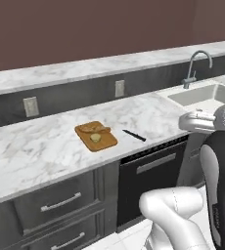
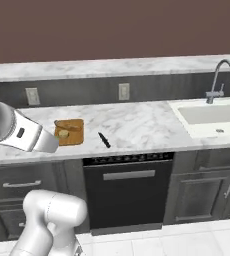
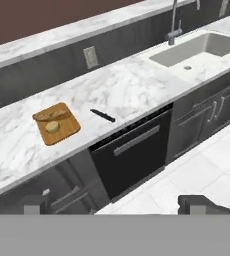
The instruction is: Retrieve the sausage and cheese from the fridge and place them on the cutting board on the counter.
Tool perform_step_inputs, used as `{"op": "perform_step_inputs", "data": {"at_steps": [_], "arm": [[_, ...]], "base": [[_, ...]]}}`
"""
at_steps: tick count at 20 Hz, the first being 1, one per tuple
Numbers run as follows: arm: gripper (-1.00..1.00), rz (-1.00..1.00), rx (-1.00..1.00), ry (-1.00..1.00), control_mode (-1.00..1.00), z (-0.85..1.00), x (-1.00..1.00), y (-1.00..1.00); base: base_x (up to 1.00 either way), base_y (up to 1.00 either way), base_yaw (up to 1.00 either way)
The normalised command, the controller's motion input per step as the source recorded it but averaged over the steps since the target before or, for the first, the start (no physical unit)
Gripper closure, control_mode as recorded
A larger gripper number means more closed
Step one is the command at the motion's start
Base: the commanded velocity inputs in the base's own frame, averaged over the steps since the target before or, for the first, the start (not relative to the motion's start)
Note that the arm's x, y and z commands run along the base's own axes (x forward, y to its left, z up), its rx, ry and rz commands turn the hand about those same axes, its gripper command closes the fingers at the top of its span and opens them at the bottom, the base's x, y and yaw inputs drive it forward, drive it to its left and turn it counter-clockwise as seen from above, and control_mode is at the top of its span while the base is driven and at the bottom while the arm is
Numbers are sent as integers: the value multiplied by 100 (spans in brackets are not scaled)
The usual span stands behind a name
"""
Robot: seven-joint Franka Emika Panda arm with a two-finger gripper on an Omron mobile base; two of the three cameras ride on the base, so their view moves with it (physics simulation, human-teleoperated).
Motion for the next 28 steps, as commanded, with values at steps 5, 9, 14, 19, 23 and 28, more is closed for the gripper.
{"op": "perform_step_inputs", "data": {"at_steps": [5,9,14,19,23,28], "arm": [[-100,0,0,0,100,0,0,0],[-100,0,0,0,100,0,0,0],[-100,0,0,0,100,0,0,0],[-100,0,0,0,100,0,0,0],[-100,0,0,0,100,0,0,0],[-100,0,0,0,100,0,0,0]], "base": [[-25,0,-86],[0,0,-95],[0,0,-95],[23,-18,-79],[93,-24,-46],[100,0,-21]]}}
